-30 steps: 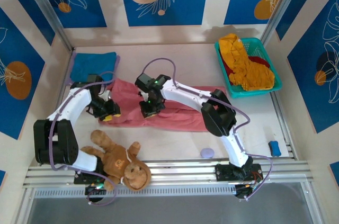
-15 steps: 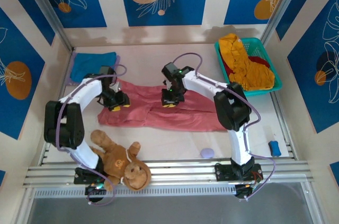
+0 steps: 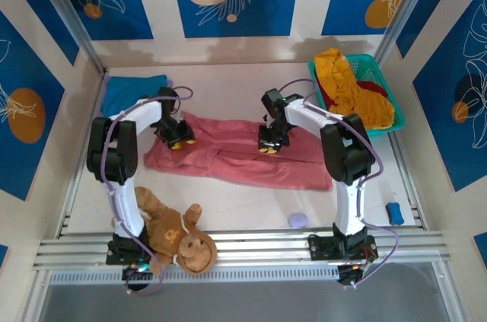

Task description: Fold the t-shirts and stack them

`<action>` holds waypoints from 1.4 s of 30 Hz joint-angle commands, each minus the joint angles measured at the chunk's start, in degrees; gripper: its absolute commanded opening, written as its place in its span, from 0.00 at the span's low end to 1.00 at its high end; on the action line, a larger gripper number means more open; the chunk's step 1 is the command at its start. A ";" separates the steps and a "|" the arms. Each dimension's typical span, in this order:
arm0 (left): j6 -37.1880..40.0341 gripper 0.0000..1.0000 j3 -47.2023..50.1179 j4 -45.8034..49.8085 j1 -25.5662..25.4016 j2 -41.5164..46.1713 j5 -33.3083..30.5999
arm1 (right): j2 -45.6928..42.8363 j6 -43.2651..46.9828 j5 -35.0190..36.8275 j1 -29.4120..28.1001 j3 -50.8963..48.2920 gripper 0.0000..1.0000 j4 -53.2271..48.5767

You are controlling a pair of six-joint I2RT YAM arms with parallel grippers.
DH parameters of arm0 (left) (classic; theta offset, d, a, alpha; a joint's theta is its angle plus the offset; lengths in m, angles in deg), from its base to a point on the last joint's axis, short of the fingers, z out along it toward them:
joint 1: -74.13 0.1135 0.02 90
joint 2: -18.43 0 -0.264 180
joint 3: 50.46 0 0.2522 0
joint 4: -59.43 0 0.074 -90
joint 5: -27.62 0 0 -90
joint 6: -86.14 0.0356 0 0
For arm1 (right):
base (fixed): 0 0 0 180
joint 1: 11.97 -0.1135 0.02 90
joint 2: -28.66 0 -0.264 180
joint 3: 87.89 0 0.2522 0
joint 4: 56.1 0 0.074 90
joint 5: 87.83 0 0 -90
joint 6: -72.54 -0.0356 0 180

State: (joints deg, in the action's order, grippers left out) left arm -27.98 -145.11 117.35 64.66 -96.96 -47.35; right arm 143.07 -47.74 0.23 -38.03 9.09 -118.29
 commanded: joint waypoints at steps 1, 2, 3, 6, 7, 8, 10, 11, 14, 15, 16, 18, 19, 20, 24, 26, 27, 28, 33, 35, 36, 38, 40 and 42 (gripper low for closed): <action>-0.01 0.45 -5.96 0.17 -0.81 -5.81 0.28 | -4.38 1.66 0.31 0.81 -0.49 0.23 -1.85; 0.19 0.45 -8.56 1.14 -0.90 -7.59 0.18 | -4.91 1.84 0.82 1.09 -0.53 0.23 -2.30; 0.34 0.45 -11.03 2.13 -0.90 -9.23 0.09 | -5.41 1.93 1.23 1.34 -0.66 0.23 -2.66; 0.66 0.48 -20.41 5.84 -0.92 -14.62 -1.22 | -6.83 1.75 1.85 2.56 -1.66 0.23 -3.75; 0.59 0.48 -23.96 6.91 -0.94 -16.48 -0.87 | -7.46 1.81 1.98 2.96 -2.22 0.23 -3.95; 0.41 0.48 -27.77 8.25 -0.91 -18.66 -0.18 | -8.06 1.97 2.18 3.11 -2.72 0.23 -4.04; -0.02 0.48 -34.49 10.40 -1.07 -22.27 1.55 | -9.14 2.20 2.55 3.21 -3.75 0.23 -4.37; -0.21 0.48 -37.39 11.00 -1.32 -23.49 2.20 | -9.69 2.25 2.36 3.21 -4.27 0.24 -4.40; -0.11 0.48 -44.38 12.20 -2.14 -25.24 2.81 | -10.22 2.07 1.21 3.06 -6.05 0.24 -4.06; 0.12 0.48 -45.49 11.80 -2.46 -24.71 2.00 | -9.96 1.98 0.82 2.83 -6.62 0.24 -4.05; 0.12 0.49 -45.75 11.14 -2.65 -23.72 1.07 | -9.62 1.85 0.55 2.49 -7.17 0.23 -3.98; 0.08 0.51 -45.15 10.03 -2.67 -21.42 -0.17 | -8.70 1.56 -0.05 1.49 -7.75 0.23 -3.96; 0.33 0.51 -44.97 10.04 -2.73 -20.39 -0.66 | -8.06 1.30 -0.17 0.71 -7.99 0.23 -4.05; 0.55 0.52 -44.82 10.32 -2.69 -19.57 -0.85 | -7.66 0.98 -0.18 0.07 -8.19 0.23 -3.92; 1.35 0.53 -42.96 12.26 -2.69 -16.68 -0.88 | -5.27 -0.04 -0.50 -1.91 -9.13 0.23 -2.57; 1.25 0.53 -40.05 11.98 -2.69 -15.17 -1.33 | -4.09 -0.30 -0.52 -2.63 -9.13 0.23 -2.23; 0.87 0.53 -38.15 11.59 -2.67 -14.44 -1.16 | -3.47 -0.46 -0.58 -2.92 -9.13 0.23 -2.12; 0.37 0.53 -36.13 10.87 -2.73 -14.02 -0.78 | -3.29 -0.64 -0.61 -3.18 -9.28 0.23 -1.92; -2.25 0.54 -27.35 5.29 -2.85 -13.07 0.46 | -3.65 -1.31 -1.87 -3.20 -10.01 0.23 -1.14; -3.26 0.54 -24.53 2.67 -2.89 -12.89 0.78 | -3.63 -1.36 -2.29 -3.19 -10.01 0.23 -1.26; -3.59 0.54 -24.01 2.06 -2.87 -13.29 1.01 | -3.63 -1.36 -2.40 -3.20 -10.08 0.23 -1.23; -3.92 0.54 -23.94 1.52 -3.00 -14.56 1.98 | -3.48 -1.31 -2.36 -3.20 -10.26 0.23 -1.23; -4.18 0.54 -23.63 -0.13 -3.58 -15.22 2.97 | -3.28 -1.10 -2.33 -3.19 -10.49 0.23 -1.33; -4.57 0.54 -24.16 -0.82 -4.18 -16.01 2.90 | -3.58 -1.31 -2.30 -3.20 -11.22 0.23 -1.19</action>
State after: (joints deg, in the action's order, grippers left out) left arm -31.11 -168.93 119.71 61.73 -111.28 -46.37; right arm 139.64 -48.07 -0.27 -41.25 -0.68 -118.84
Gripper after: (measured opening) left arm 0.539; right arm 0.230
